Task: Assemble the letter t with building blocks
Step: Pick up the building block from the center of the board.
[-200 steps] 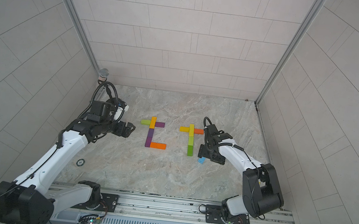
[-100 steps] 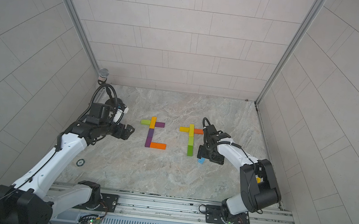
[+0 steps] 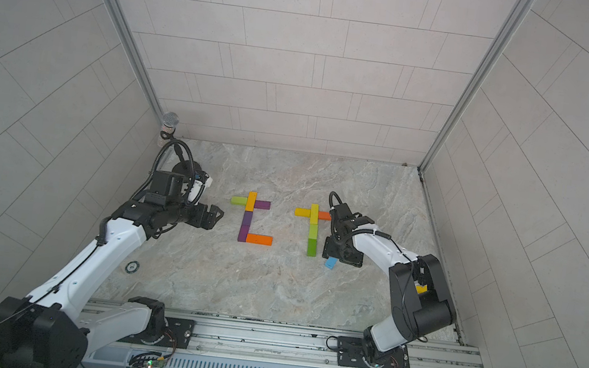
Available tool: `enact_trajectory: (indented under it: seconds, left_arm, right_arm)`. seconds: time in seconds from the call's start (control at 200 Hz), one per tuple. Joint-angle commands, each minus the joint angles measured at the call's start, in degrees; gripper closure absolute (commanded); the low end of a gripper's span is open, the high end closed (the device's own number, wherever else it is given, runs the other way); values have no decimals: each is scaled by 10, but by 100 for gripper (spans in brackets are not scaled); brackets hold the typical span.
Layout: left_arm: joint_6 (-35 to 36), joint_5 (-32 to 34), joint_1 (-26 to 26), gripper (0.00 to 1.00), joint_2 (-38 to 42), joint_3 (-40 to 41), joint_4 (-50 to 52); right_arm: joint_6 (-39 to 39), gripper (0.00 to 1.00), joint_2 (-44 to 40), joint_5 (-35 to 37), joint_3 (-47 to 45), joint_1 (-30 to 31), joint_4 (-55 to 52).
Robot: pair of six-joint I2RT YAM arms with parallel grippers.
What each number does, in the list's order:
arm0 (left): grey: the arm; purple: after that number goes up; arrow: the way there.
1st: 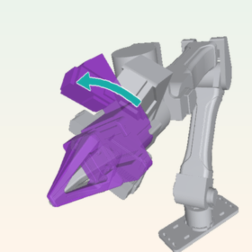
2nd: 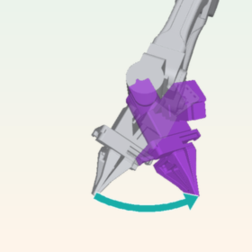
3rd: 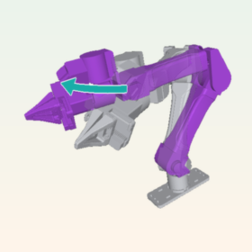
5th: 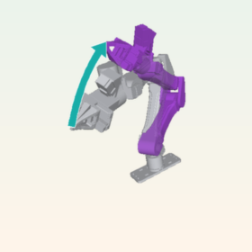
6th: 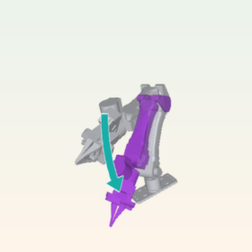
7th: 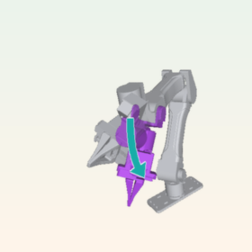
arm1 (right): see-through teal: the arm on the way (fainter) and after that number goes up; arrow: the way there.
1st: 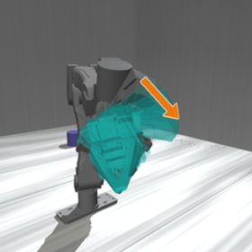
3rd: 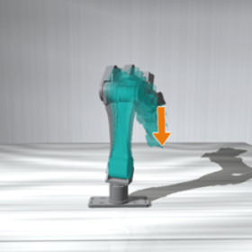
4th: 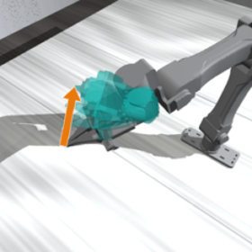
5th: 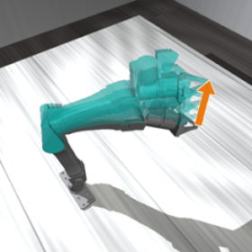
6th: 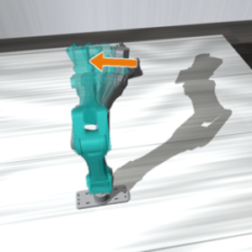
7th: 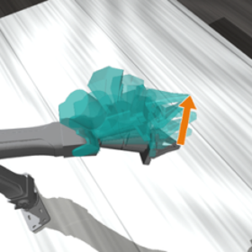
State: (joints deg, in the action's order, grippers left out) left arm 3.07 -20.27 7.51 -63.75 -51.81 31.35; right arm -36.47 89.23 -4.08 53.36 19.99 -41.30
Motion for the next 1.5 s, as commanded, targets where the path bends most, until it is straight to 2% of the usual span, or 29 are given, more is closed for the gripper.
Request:
enact_trajectory:
  seconds: [0.0, 0.14, 0.305, 0.61, 0.786, 1.061, 1.286, 1.491]
  left_arm:
    - [-2, -12, -3, 5, -8, 1, -10]
    - [-3, -13, -3, 5, -4, 1, -10]
    - [-2, -11, -3, 5, 4, 8, -8]
    - [0, -10, -2, 5, 4, 6, -4]
    - [1, -11, -2, 5, 1, 0, -2]
    - [3, -6, -2, 5, 12, -1, 7]
    - [-15, -33, -2, 5, 10, 2, -4]
    - [-34, -55, -2, 5, 8, 14, -20]
  right_arm:
    - [-9, 19, 18, 6, 16, 3, 3]
    - [-12, 24, 33, 10, 26, 3, 14]
    - [-8, 42, 62, 3, 42, 3, 16]
    - [-10, 47, 64, -1, 33, 5, 13]
    - [-11, 68, 63, -2, 28, 7, 8]
    - [9, 85, 60, 7, 24, 3, -7]
    - [134, 91, 31, 37, 69, -27, -39]
    - [320, 89, -8, 21, 100, -37, -17]
